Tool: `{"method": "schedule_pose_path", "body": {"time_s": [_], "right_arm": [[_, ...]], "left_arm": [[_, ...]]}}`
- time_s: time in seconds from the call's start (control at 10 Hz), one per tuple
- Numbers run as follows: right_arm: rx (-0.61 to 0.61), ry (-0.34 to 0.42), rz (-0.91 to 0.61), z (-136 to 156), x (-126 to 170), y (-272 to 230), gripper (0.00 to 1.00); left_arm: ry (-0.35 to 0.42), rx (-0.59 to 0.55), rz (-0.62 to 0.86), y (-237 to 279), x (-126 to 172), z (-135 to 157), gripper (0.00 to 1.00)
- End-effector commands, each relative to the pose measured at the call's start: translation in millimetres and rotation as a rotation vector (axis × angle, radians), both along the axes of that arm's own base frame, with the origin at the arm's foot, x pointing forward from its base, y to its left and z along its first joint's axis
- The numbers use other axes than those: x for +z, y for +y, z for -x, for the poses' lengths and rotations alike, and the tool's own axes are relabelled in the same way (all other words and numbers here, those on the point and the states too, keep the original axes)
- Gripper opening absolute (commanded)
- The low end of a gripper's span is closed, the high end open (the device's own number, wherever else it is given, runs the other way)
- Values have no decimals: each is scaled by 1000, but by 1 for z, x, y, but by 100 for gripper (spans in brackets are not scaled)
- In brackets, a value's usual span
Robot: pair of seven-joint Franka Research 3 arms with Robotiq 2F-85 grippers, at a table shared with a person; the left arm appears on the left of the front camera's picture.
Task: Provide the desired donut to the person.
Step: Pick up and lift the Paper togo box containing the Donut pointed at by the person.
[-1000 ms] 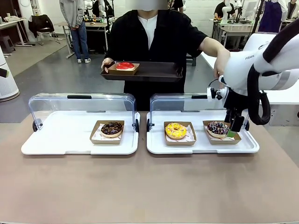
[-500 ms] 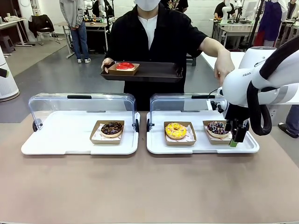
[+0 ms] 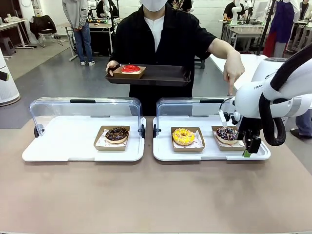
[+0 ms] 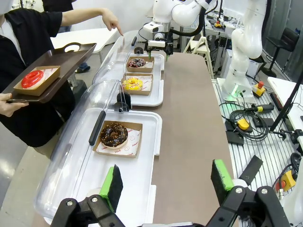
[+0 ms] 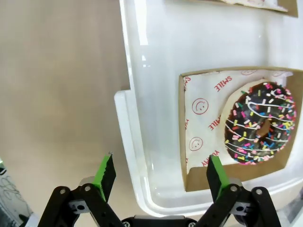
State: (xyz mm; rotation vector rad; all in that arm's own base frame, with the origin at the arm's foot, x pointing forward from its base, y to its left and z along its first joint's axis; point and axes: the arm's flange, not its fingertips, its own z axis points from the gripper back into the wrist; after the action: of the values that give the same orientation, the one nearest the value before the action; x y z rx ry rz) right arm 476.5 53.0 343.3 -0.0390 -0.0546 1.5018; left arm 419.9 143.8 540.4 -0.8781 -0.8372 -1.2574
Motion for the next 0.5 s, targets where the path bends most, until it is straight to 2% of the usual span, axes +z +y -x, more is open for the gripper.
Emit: {"method": "schedule_pose_path", "body": {"time_s": [0.0, 0.4], "right_arm": [[8, -4, -17, -10, -6, -10, 100], [-17, 19, -27, -19, -8, -18, 100]], "left_arm": [[-2, 1, 1, 0, 1, 1, 98], [-2, 1, 1, 0, 1, 1, 98]]}}
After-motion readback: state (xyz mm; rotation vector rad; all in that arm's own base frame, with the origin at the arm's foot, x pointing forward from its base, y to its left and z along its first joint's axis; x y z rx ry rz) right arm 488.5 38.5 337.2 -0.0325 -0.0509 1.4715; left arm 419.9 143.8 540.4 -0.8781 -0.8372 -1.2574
